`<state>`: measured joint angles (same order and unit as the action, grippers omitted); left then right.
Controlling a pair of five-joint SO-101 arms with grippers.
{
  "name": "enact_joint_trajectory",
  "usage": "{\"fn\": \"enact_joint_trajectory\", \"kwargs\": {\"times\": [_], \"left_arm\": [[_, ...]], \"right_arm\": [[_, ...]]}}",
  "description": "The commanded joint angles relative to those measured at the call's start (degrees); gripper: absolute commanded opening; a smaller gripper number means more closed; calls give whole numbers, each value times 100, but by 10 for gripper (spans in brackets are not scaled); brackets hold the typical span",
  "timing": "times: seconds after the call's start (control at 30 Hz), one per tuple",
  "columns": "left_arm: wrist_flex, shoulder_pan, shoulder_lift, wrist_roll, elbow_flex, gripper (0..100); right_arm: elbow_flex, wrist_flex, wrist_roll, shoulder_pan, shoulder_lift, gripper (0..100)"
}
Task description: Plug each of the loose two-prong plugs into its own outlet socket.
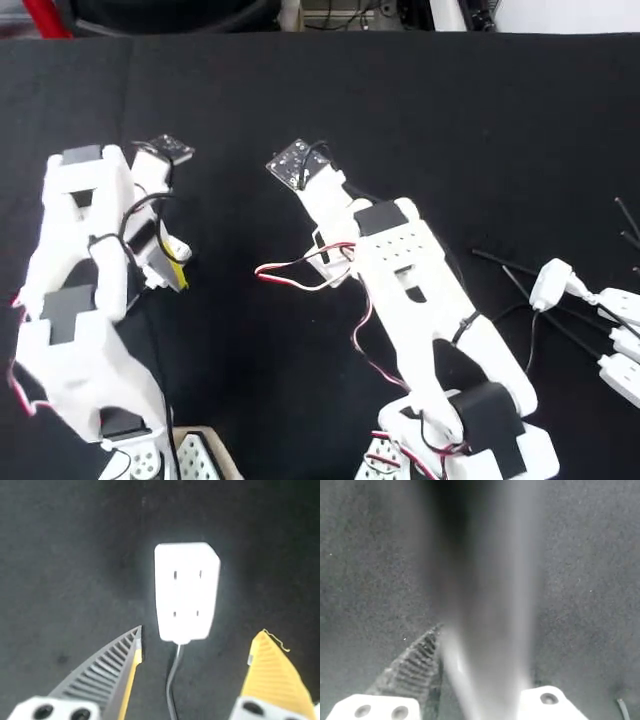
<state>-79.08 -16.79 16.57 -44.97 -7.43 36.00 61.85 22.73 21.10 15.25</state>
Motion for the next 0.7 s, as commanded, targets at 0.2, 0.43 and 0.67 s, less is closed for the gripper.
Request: {"fn": "enact_joint_trajectory", "kwargs": {"times": [0.2,0.43,0.67], "left_arm": [[396,66,818,88,699,238],[70,629,818,105,813,26],[18,1780,818,185,1200,39]], "right_arm": [[-224,-88,9,-62,-13,11],[-224,-97,9,-62,-13,11],[-215,-79,62,-62,-13,11]]}}
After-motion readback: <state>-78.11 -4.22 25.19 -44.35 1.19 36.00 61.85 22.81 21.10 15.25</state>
